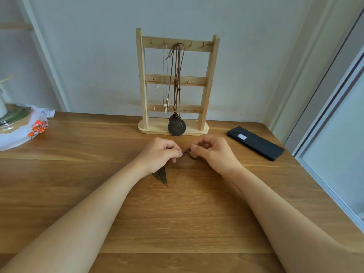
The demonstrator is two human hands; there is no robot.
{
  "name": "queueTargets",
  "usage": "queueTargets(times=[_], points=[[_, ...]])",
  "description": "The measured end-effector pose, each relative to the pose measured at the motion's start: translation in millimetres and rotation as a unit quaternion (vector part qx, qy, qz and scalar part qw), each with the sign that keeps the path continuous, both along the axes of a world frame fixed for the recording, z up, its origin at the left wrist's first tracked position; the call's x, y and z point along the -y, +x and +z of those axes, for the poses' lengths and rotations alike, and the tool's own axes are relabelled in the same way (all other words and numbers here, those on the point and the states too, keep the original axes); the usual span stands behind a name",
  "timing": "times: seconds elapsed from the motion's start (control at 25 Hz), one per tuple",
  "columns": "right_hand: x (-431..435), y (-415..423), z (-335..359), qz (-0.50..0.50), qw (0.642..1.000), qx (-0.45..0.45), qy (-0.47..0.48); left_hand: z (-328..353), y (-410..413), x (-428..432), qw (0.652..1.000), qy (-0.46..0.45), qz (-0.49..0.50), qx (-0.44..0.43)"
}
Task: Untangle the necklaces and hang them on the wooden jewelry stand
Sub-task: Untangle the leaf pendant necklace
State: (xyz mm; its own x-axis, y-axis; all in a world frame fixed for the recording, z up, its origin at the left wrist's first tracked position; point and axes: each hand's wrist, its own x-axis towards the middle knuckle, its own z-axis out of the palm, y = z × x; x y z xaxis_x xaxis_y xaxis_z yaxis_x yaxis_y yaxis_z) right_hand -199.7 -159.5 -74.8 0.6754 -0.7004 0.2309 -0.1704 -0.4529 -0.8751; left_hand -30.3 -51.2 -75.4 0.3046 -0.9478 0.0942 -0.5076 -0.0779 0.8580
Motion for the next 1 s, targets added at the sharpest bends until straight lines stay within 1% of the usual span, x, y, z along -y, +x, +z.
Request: queueTargets(times=[0.08,0.12,0.16,0.24,0.28,0.32,0.4,0.48,0.6,0.64,0.72,0.76,0.84,0.88,0.92,1.0], points=[[0,0,2,-0.040,0.995,0.043,0.078,0,1,0,1.000,0.003,0.000,0.005],[2,-1,4,-0.041,0.995,0.038,0.083,0,1,0,1.000,0.002,0.001,0.004],[2,-2,6,-0.025,0.997,0.021,0.074,1,1,0,1.000,0.002,0.001,0.004],[0,-3,8,0.016,0.999,-0.032,0.018,0,1,2,1.000,0.001,-0.001,0.010],[-1,-2,7,0.023,0.999,-0.047,-0.003,0,2,2,1.000,0.001,-0.003,0.013],[-1,-1,5,0.020,0.999,-0.048,-0.005,-1,2,2,1.000,0.002,-0.006,0.014],[-3,0,5,0.009,0.999,-0.021,0.034,-2,0,2,1.000,0.004,-0.012,0.024],[-5,0,7,0.006,0.997,0.014,0.072,-3,-1,2,0.998,0.008,-0.016,0.053],[-4,-1,8,-0.003,0.987,0.068,0.144,-4,-3,1,0.997,0.017,-0.019,0.077],[-2,-1,8,-0.009,0.979,0.095,0.180,-4,-3,0,0.997,0.017,-0.018,0.076],[4,-1,11,-0.023,0.948,0.172,0.267,-6,-3,0,0.996,0.025,-0.020,0.081],[8,-4,16,-0.036,0.925,0.215,0.312,-6,-3,-1,0.995,0.031,-0.023,0.087],[24,-15,25,-0.073,0.860,0.307,0.401,-5,-2,0,0.995,0.032,-0.026,0.094],[32,-21,28,-0.091,0.828,0.346,0.432,-4,-2,1,0.995,0.028,-0.026,0.090],[39,-27,27,-0.111,0.807,0.370,0.446,-4,-1,2,0.996,0.022,-0.029,0.080],[45,-32,22,-0.155,0.802,0.370,0.443,-5,0,1,0.997,0.014,-0.033,0.066]])
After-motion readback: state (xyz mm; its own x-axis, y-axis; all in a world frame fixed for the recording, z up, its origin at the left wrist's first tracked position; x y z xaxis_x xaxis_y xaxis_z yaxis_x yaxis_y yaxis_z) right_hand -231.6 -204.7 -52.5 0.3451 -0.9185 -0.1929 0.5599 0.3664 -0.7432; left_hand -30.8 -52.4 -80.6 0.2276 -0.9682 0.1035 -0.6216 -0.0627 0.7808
